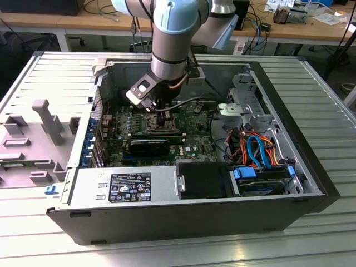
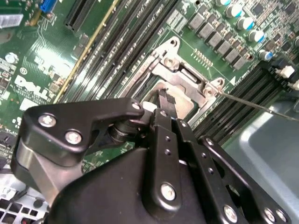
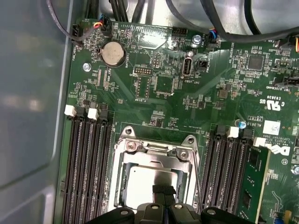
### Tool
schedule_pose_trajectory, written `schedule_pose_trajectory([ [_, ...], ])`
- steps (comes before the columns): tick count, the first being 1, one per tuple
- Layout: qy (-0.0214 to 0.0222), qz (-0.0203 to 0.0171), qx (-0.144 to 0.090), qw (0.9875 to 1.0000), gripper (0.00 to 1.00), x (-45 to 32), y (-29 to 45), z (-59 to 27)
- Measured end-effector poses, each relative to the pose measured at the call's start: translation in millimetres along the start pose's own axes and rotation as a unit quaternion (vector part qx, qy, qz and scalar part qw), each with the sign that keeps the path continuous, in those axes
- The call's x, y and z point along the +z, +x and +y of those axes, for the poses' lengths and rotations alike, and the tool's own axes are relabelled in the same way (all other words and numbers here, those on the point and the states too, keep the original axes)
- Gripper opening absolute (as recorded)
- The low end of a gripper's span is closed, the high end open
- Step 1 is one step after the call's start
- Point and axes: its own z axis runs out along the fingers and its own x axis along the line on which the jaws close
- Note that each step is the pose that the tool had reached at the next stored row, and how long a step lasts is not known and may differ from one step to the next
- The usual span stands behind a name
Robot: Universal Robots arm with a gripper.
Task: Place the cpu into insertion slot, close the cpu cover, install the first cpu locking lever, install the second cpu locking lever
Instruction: 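Close the cpu cover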
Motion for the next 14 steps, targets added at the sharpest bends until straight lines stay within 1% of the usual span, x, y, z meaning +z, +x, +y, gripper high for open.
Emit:
schedule_pose_trajectory([
  [2, 0.0, 0.0, 0.0, 1.0, 0.11, 0.1, 1.7, 0.3],
  [7, 0.0012, 0.0002, 0.0, 1.0, 0.11, 2.0, 1.6, 1.3],
  [9, 0.0024, 0.0002, 0.0, 1.0, 0.11, 2.7, 1.2, 3.2],
  [14, 0.0032, 0.0005, 0.0, 1.0, 0.11, 2.5, 0.6, 8.0],
])
